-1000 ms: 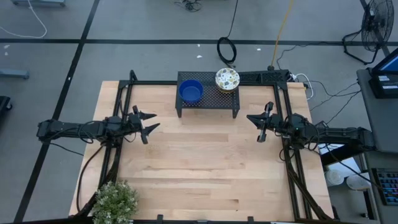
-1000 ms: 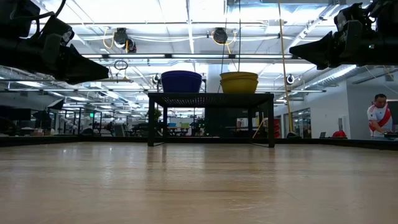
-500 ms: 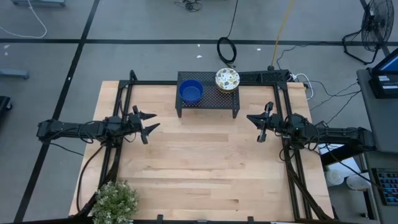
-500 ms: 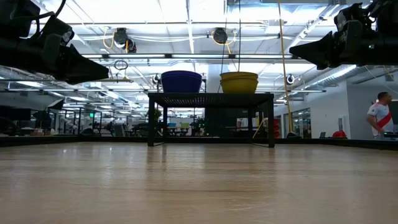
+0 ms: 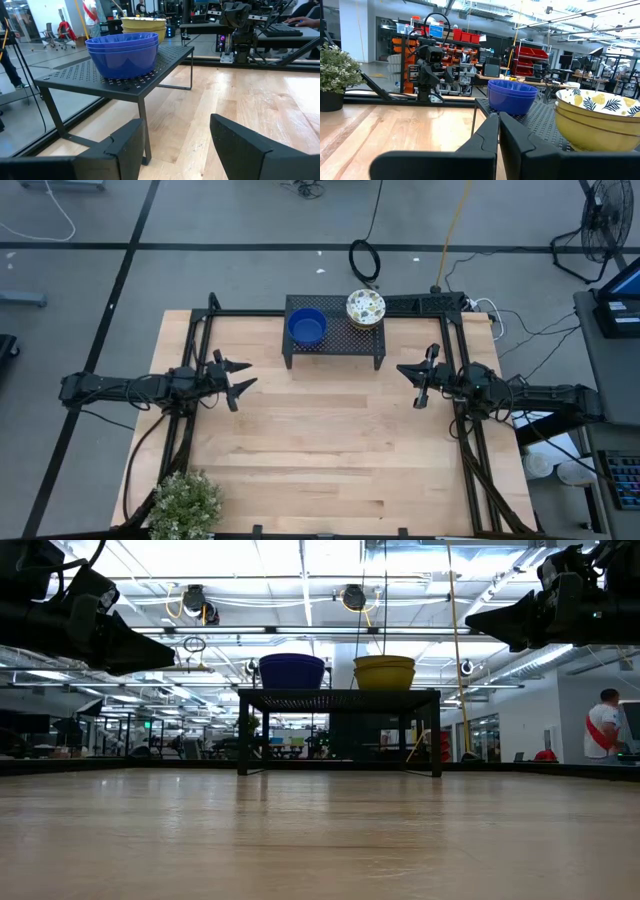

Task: Pick & Place Mini bowls
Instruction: Return to Home Position

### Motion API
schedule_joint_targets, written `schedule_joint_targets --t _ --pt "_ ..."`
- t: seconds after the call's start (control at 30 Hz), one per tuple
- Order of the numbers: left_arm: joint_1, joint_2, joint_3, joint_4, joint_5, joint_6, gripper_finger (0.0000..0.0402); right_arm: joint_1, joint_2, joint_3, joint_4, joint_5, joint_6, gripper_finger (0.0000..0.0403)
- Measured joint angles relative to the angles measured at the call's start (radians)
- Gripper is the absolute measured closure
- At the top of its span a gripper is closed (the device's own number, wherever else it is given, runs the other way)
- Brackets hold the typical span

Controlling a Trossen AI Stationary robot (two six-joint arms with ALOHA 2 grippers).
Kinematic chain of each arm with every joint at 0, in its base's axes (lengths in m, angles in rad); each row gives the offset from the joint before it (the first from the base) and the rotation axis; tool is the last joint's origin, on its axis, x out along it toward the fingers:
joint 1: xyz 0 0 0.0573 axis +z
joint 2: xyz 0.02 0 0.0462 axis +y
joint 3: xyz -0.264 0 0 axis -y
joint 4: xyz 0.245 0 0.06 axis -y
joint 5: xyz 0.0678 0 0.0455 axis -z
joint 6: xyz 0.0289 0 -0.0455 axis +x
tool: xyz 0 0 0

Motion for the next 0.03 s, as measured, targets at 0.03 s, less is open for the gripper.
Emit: schedule_joint_targets --t 0.03 --pt "0.000 0.000 0.000 0.000 0.000 0.000 0.0174 0.000 0.000 0.000 0.000 0.000 0.000 0.0401"
